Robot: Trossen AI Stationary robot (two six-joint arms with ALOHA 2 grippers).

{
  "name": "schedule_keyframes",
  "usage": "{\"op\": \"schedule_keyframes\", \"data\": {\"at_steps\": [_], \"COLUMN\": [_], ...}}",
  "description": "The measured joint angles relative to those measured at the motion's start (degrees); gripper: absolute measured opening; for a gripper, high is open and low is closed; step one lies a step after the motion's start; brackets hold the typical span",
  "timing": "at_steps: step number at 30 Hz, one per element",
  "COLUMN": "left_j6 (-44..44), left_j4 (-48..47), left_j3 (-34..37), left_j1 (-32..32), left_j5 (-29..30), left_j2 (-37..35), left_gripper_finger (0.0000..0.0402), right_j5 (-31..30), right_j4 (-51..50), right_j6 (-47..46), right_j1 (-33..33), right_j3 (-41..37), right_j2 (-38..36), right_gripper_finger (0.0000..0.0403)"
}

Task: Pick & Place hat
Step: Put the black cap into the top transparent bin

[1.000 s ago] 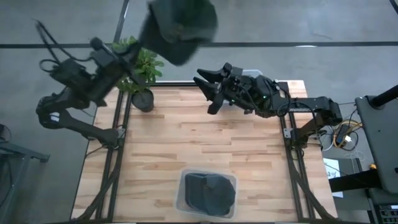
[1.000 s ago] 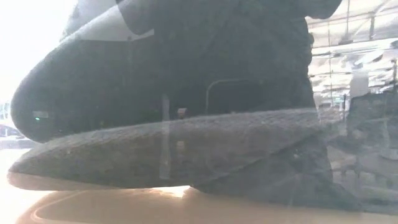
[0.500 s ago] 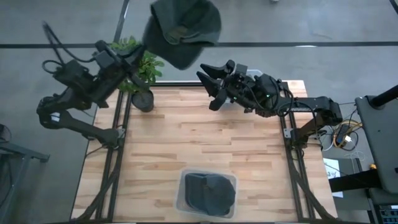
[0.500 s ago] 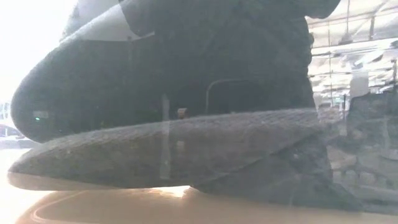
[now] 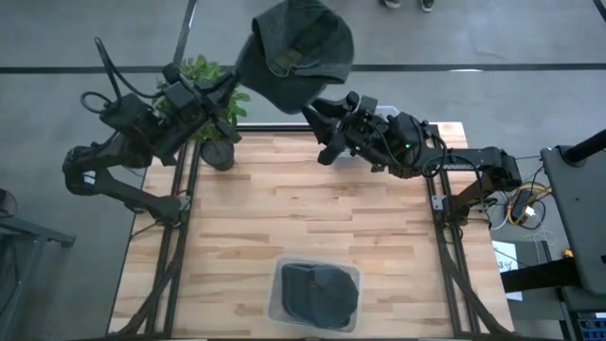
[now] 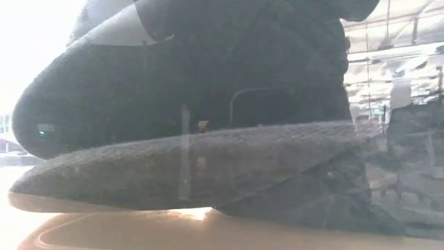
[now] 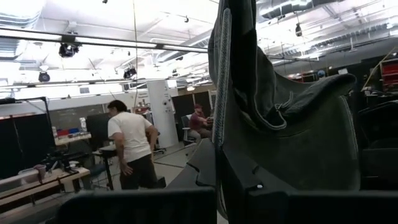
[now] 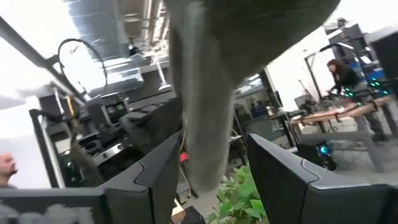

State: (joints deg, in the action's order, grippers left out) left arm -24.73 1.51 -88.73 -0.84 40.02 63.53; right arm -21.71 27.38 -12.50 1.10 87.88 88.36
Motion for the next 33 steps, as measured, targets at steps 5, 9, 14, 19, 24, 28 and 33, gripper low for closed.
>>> {"op": "schedule_keyframes", "data": {"at_steps": [5,9,14,19,24,28,33], "left_j6": [0.3,1.0,2.5,7.7,11.2,11.6,13.1], "left_j4": [-0.1,-0.4,-2.9,-5.8,-8.6,-10.7,-16.1], "left_j3": [0.0,0.0,-0.1,-0.1,-0.1,-0.1,-0.6], "left_j1": [0.0,0.0,0.0,0.0,0.0,0.0,0.0], "left_j5": [-0.5,-1.8,-3.5,-4.0,-4.3,-4.6,-3.9], "left_j2": [0.1,0.1,0.0,-0.5,-0.9,-1.3,-2.4], "left_gripper_finger": [0.0001,0.0001,0.0005,0.0035,0.0060,0.0081,0.0095], "right_j5": [-0.5,1.5,1.6,1.6,2.3,2.8,2.2], "right_j4": [0.0,-0.1,-0.8,-3.9,-8.3,-14.1,-23.6], "right_j6": [-1.0,-2.3,-3.2,-3.4,-3.6,-3.6,-3.8], "right_j1": [0.3,0.7,1.2,1.2,1.4,1.7,2.5], "right_j3": [0.0,0.0,0.0,0.0,0.0,0.0,0.0], "right_j2": [0.0,0.0,-0.2,-1.8,-3.6,-6.0,-10.3], "right_gripper_finger": [0.0140,0.0052,0.0015,0.0012,0.0010,0.0010,0.0009]}}
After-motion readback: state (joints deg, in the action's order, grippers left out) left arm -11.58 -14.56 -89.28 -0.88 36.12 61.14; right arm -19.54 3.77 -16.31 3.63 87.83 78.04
